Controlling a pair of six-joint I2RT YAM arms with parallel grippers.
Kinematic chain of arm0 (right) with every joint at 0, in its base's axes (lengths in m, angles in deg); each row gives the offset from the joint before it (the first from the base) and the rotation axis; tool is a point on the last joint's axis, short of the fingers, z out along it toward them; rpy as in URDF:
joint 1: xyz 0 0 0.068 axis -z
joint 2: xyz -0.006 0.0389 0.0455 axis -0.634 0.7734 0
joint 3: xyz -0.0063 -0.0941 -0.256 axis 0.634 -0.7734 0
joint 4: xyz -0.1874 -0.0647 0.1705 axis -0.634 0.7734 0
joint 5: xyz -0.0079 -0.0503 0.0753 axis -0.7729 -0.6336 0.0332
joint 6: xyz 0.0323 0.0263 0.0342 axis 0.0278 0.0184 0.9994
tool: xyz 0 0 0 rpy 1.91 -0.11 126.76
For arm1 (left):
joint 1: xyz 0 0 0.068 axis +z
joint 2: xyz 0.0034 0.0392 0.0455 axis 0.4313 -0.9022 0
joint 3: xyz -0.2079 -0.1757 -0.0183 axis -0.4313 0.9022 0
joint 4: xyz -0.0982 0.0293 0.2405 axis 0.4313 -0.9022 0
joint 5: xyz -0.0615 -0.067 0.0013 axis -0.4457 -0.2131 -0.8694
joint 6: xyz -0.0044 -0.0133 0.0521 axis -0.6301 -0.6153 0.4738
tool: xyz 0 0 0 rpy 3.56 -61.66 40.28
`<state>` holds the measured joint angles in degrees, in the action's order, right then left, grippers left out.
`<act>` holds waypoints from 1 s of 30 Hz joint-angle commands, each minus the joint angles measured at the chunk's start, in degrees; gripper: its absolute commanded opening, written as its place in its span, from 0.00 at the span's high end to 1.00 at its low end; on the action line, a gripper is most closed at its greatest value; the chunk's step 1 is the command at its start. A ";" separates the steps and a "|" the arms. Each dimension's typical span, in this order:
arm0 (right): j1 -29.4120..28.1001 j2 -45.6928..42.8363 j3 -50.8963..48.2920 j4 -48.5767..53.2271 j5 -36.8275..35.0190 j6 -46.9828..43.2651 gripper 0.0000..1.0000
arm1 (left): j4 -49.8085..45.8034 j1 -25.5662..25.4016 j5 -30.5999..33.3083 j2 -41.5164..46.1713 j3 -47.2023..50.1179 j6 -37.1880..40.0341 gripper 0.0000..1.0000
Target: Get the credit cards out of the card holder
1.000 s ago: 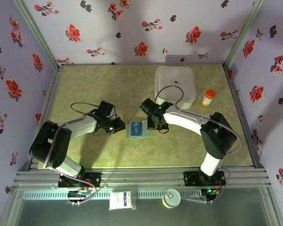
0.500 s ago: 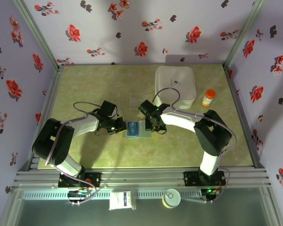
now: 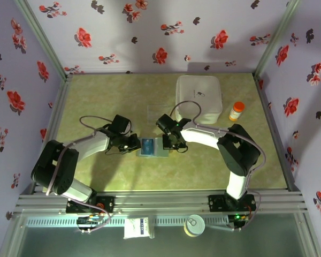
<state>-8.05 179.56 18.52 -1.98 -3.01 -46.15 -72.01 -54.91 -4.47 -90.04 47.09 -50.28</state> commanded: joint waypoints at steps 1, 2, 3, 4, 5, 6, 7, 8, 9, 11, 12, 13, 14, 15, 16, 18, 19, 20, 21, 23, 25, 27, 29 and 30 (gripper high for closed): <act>-0.46 0.28 0.46 0.85 -0.71 -1.80 1.00 | -3.31 -0.27 2.78 1.69 -0.15 1.38 0.91; -0.50 0.15 0.46 1.04 -0.92 -1.90 1.00 | -3.75 -0.22 3.31 1.56 -0.73 1.64 0.91; -0.49 0.11 0.52 1.22 -1.15 -1.98 1.00 | -3.84 -0.09 3.55 1.23 -1.19 1.95 0.91; -0.50 0.14 0.54 1.32 -1.19 -2.03 1.00 | -3.75 -0.01 3.56 0.83 -1.60 2.07 0.91; -0.42 0.25 0.67 1.41 -1.25 -2.15 1.00 | -3.69 0.09 3.57 0.25 -2.06 2.29 0.91; -0.43 0.34 0.71 1.42 -1.29 -2.16 1.00 | -3.61 0.10 3.58 -0.49 -2.57 2.40 0.91; -0.44 0.48 0.72 1.42 -1.27 -2.12 1.00 | -3.48 0.05 3.44 -0.99 -2.88 2.52 0.91; -0.42 0.62 0.80 1.50 -1.23 -2.16 1.00 | -3.30 0.10 3.35 -1.64 -3.22 2.69 0.92; -0.42 0.71 0.76 1.59 -1.19 -2.20 0.99 | -3.22 0.10 3.24 -2.03 -3.52 2.76 0.92; -0.41 0.71 0.72 1.60 -1.43 -2.21 0.99 | -3.25 0.06 3.24 -2.60 -3.69 2.88 0.92; -0.43 0.76 0.82 1.68 -1.46 -2.28 0.99 | -3.04 0.11 3.21 -2.77 -3.50 2.93 0.92; -0.42 0.71 0.78 1.81 -1.65 -2.37 0.99 | -2.94 0.16 3.26 -2.88 -3.42 2.93 0.93; -0.42 0.70 0.85 1.86 -1.72 -2.47 0.99 | -2.74 0.18 3.34 -3.06 -3.15 2.95 0.93; -0.34 0.65 0.95 1.94 -1.79 -2.44 0.99 | -2.73 0.17 3.34 -3.19 -2.97 2.92 0.93; -0.44 0.63 0.96 1.99 -1.81 -2.50 0.99 | -2.65 0.20 3.42 -3.36 -2.72 2.90 0.93; -0.41 0.63 1.05 1.86 -1.76 -2.60 0.98 | -1.97 0.29 3.27 -3.75 -2.16 2.87 0.93; -0.42 0.63 1.02 1.80 -1.81 -2.68 0.98 | -1.63 0.36 3.19 -3.92 -1.92 2.84 0.94; -0.36 0.72 1.13 1.77 -1.80 -2.81 0.98 | -1.31 0.32 3.08 -4.09 -1.63 2.83 0.94; -0.42 0.79 1.31 1.85 -1.81 -2.94 0.98 | -0.79 0.36 3.01 -4.18 -1.36 2.80 0.94; -0.35 1.06 1.64 2.20 -1.81 -3.26 0.98 | -0.15 0.36 2.97 -4.51 -0.75 2.84 0.94; -0.33 1.23 1.89 2.36 -1.97 -3.68 0.98 | 0.18 0.36 2.88 -4.80 -0.33 2.71 0.94; -0.37 1.33 2.35 2.95 -2.28 -4.05 0.98 | 0.28 0.36 2.83 -5.21 0.06 2.55 0.94; -0.35 1.42 2.50 3.41 -2.79 -4.38 0.98 | 0.39 0.36 2.92 -5.40 0.55 2.37 0.94; -0.41 1.42 2.59 3.65 -3.02 -4.61 0.98 | 0.40 0.36 3.01 -5.40 0.83 2.36 0.94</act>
<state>-8.05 180.19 19.44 -1.06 -3.88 -49.19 -71.57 -54.81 -1.95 -94.47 46.65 -48.77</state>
